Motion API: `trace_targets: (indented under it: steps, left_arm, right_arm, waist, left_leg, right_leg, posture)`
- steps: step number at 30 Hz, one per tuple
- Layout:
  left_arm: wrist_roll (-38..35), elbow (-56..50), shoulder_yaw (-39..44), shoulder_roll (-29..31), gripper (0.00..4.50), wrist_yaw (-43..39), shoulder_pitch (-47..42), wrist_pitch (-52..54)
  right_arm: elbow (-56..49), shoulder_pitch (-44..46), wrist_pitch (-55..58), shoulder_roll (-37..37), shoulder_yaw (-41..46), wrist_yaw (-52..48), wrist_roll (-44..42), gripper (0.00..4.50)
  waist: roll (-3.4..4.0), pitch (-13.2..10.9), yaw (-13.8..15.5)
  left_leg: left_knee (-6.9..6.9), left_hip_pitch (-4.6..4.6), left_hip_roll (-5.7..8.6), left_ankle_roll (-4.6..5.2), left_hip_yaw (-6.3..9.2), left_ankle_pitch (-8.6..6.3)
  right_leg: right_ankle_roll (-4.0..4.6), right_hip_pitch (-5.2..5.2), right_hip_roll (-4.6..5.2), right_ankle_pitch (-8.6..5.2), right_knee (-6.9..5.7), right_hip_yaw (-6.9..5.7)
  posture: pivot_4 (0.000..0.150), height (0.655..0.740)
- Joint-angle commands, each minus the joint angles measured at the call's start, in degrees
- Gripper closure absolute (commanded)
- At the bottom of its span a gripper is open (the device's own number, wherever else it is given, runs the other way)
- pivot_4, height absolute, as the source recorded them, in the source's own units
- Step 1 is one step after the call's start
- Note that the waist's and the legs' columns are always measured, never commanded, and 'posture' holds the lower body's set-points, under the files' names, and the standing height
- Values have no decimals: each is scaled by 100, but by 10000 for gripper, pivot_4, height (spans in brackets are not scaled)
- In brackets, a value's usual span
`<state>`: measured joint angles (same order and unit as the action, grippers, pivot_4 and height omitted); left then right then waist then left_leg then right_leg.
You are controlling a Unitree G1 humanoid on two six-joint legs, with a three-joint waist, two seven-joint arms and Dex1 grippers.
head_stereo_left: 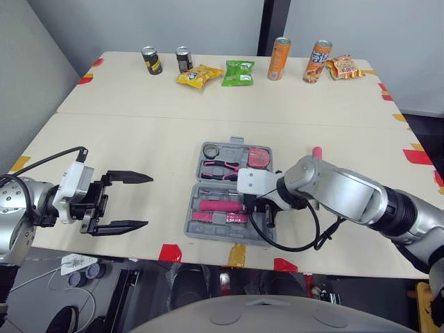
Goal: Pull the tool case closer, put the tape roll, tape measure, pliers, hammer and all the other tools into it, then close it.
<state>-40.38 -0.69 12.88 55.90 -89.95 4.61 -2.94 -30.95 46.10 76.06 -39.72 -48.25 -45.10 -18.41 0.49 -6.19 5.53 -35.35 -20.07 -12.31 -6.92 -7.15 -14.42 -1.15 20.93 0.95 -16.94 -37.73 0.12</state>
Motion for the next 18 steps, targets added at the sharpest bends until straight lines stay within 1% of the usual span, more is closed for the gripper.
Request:
trace_targets:
  steps: [1, 4, 10, 16, 18]
  left_arm:
    - [-1, -53, 95, 117, 0, -255, 1, -51]
    - [0, -76, 114, 116, 0, -255, 26, -32]
    - [13, -89, 148, 111, 0, -255, 48, -22]
    - [37, -55, 144, 106, 0, -255, 40, -43]
    - [44, -47, 137, 104, 0, -255, 35, -51]
  right_arm:
    - [11, 188, -15, 203, -27, 29, 8, 44627]
    - [177, 294, -43, 378, -35, 48, 30, 44627]
    - [270, 329, -52, 496, -32, 54, 14, 44627]
    - [294, 139, -355, 279, -85, 40, 130, 44627]
    - [282, 30, -516, 136, -68, 2, 169, 34853]
  waist:
    - [-1, 1, 4]
    - [-1, 1, 0]
    - [-1, 1, -1]
    - [-2, 1, 4]
    - [-2, 1, 13]
  left_leg:
    - [0, 0, 0, 0, 0, 0]
    - [0, 0, 0, 0, 0, 0]
    - [-1, 0, 0, -1, 0, 0]
    - [-1, 0, 0, -1, 0, 0]
    - [-1, -1, 0, -1, 0, 0]
  right_leg:
    - [0, 0, 0, 0, -1, 0]
    - [0, 1, 0, 0, -2, 0]
    - [0, 2, 0, 0, -3, -1]
    - [0, 2, 0, 0, -4, -1]
    - [0, 2, 1, 0, -3, -1]
  posture:
    - [1500, 7400]
    - [1500, 7400]
    - [1500, 7400]
    - [1500, 7400]
    - [1500, 7400]
